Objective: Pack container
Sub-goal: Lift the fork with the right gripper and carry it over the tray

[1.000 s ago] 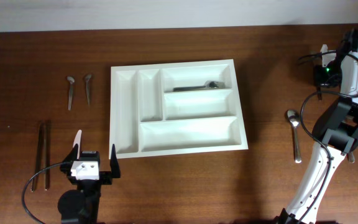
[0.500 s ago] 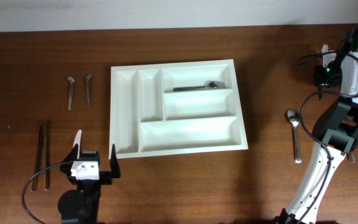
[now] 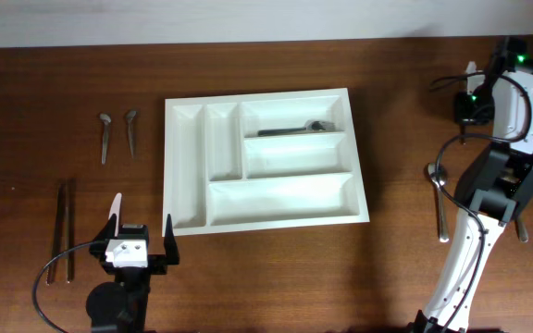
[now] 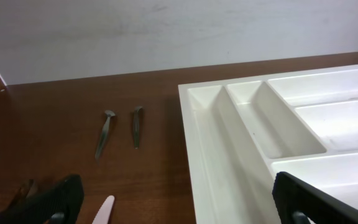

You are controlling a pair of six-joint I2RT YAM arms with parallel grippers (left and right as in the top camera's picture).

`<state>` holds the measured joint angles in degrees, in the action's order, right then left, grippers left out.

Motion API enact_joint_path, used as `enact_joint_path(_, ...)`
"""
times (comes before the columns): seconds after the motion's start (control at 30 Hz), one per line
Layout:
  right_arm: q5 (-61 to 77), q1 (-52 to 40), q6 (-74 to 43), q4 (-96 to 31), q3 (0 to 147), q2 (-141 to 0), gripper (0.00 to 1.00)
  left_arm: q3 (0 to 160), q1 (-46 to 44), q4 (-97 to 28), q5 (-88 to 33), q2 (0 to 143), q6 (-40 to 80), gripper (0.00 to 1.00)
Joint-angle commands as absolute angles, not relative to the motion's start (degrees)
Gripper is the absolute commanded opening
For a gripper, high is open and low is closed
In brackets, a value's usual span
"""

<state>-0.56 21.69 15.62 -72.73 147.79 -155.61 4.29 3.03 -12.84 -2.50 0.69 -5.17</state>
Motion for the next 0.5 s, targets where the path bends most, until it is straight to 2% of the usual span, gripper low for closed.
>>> enact_joint_path(0.0, -0.2, 20.3, 9.0, -74.6, 153.4, -156.5, 0.04, 3.9, 3.1, -12.8, -1.9, 0.3, -6.1, 0.99)
enact_joint_path(0.47, 6.0, 15.8, -21.6, -87.1, 179.9, -155.5, 0.04, 3.9, 3.1, -12.8, -1.9, 0.3, -6.1, 0.99)
